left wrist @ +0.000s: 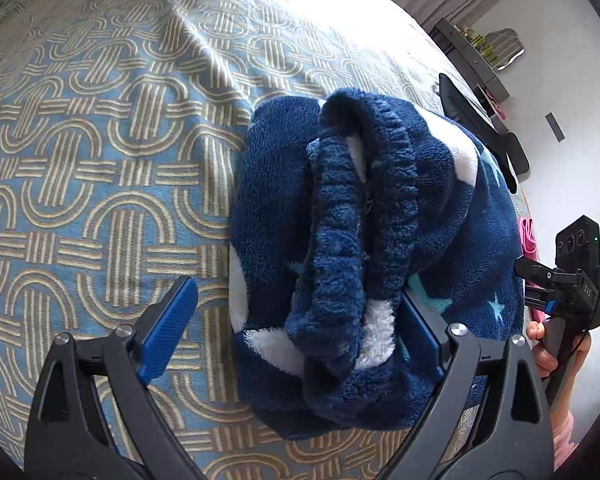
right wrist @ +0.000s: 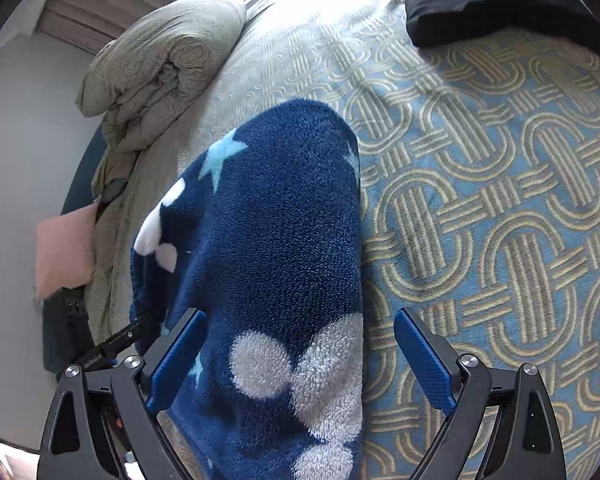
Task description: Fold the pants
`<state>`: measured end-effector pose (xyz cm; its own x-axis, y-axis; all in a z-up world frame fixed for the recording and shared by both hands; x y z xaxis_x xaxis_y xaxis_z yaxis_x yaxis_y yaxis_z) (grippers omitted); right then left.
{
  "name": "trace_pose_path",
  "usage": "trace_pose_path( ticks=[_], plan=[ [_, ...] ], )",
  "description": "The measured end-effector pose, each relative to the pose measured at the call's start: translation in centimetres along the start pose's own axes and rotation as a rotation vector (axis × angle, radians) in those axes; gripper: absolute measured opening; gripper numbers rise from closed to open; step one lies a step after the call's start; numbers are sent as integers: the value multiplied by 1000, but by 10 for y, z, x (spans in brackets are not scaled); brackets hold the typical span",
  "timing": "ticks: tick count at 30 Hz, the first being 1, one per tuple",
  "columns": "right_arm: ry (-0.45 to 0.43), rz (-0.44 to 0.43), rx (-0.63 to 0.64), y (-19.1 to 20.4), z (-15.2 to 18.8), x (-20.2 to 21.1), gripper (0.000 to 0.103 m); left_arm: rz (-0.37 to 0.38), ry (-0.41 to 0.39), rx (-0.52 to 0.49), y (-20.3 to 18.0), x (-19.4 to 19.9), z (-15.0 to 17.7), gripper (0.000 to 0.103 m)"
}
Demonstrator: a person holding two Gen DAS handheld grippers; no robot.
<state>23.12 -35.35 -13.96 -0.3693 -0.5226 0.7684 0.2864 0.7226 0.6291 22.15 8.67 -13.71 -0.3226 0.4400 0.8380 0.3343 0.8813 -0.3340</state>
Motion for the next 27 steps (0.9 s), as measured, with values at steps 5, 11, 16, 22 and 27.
trace_pose_path(
  ticks=[5, 11, 16, 22, 27],
  plan=[
    [61, -41, -36, -10, -4, -23, 96, 93, 21, 69, 11, -16, 4, 100],
    [121, -87, -56, -8, -5, -44, 96, 159, 6, 78, 11, -28, 4, 102],
    [142, -98, -55, -7, -9, -50, 96, 189, 9, 43, 2, -36, 0, 102],
    [180, -69, -41, 4, -16, -58, 96, 248, -46, 19, -5, -32, -3, 72],
    [164, -49, 7, 22, -16, -58, 67, 198, -77, -36, -20, -19, -2, 58]
  ],
)
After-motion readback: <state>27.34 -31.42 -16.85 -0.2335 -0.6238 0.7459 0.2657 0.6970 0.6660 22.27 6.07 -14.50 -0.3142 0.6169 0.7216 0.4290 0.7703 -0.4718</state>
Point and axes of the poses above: each gripper's, at about its wrist camera, not at the fingertips, and x roughly against the way its jaws point, y to its left, z to its underside, the point moved 1 cm from there along -x, roughly the way its jaws point, and after that the axes turned 13 degrees about -x, right-handed, at the moved point
